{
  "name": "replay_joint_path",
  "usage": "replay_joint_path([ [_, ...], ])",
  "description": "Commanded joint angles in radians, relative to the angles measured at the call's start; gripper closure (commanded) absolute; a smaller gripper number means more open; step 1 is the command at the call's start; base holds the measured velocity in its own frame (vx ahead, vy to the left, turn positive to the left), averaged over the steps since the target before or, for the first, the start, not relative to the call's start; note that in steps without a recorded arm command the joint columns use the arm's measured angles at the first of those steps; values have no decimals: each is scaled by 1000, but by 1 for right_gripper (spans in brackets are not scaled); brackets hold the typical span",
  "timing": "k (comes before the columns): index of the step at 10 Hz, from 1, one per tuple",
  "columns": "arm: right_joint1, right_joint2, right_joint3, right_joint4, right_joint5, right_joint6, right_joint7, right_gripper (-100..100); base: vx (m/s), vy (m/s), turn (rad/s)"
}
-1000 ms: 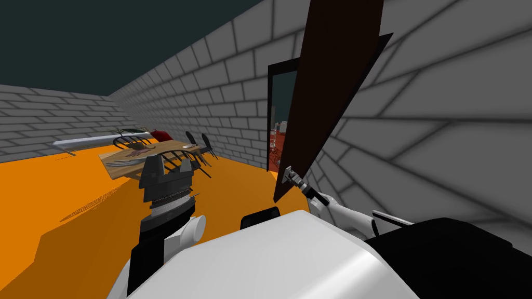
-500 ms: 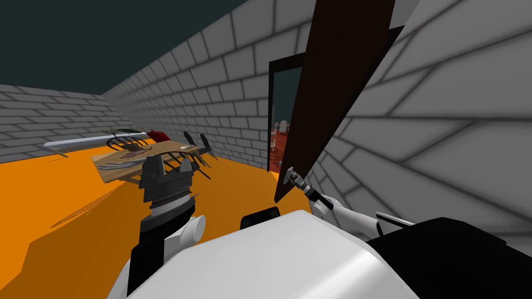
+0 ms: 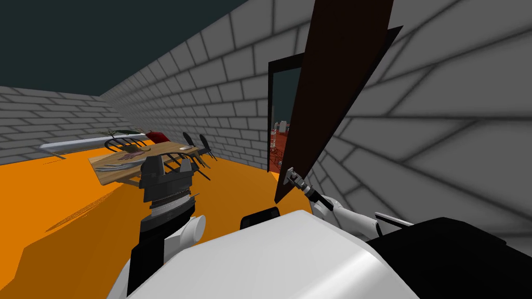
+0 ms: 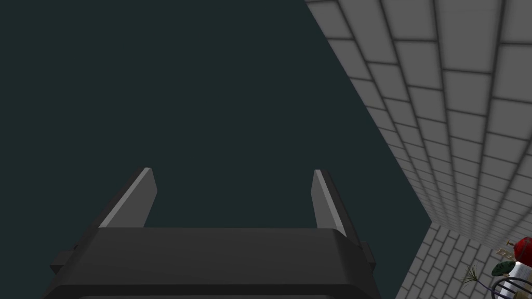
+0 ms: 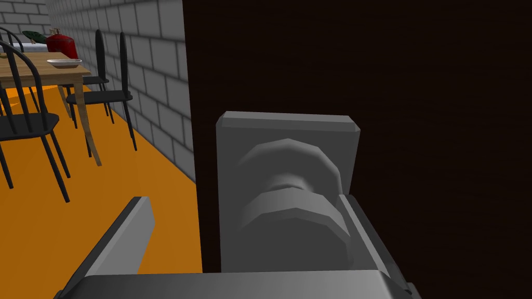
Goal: Pull the door open
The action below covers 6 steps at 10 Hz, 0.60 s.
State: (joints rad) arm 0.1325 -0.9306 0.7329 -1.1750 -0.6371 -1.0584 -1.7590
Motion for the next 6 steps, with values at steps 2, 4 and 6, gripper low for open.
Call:
replay_joint_path([
  [2, 19, 12, 28, -22, 13, 4, -2, 100, 0, 0, 0],
  [4, 19, 12, 28, -22, 13, 4, -2, 100, 0, -4, 10],
  [6, 19, 12, 28, -22, 13, 4, -2, 100, -3, 4, -4],
])
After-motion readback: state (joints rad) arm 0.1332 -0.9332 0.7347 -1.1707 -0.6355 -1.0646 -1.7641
